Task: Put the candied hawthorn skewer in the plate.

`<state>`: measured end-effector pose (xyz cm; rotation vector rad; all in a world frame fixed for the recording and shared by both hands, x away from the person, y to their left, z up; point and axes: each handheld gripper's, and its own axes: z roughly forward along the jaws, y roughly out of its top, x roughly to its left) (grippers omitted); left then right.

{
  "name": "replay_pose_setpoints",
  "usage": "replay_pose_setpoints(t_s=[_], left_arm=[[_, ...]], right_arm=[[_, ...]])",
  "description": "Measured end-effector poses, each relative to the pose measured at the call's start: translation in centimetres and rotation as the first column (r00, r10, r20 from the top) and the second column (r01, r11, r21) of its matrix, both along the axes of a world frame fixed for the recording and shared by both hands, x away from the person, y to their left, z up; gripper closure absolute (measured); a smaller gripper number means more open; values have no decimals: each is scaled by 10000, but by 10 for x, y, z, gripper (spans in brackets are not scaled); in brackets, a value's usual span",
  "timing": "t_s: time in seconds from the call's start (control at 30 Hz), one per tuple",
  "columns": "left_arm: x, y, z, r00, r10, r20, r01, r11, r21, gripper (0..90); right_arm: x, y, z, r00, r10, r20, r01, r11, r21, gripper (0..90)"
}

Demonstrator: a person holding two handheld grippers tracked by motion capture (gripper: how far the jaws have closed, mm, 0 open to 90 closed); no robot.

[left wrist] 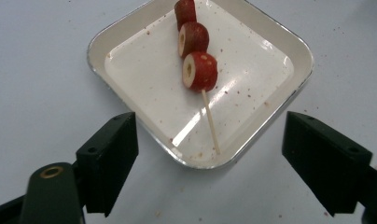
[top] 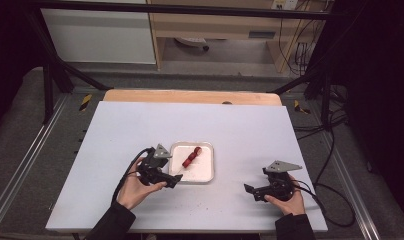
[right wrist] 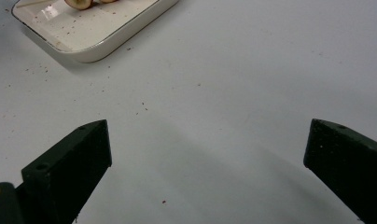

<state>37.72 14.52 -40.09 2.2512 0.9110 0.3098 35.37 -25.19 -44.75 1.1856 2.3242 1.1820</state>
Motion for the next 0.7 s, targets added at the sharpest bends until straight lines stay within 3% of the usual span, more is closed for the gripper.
replay_pose_setpoints(t_s=[0.3,0.7], left_arm=[[-17,40,-10,9983,373,448,-357,9987,-365,108],[-38,88,-39,9935,876,720,-806,9921,-960,101]], right_arm=[[0,1,-1,10000,18,-3,-18,10000,7,14],[-1,3,-3,9999,80,-138,-81,10000,-34,9]])
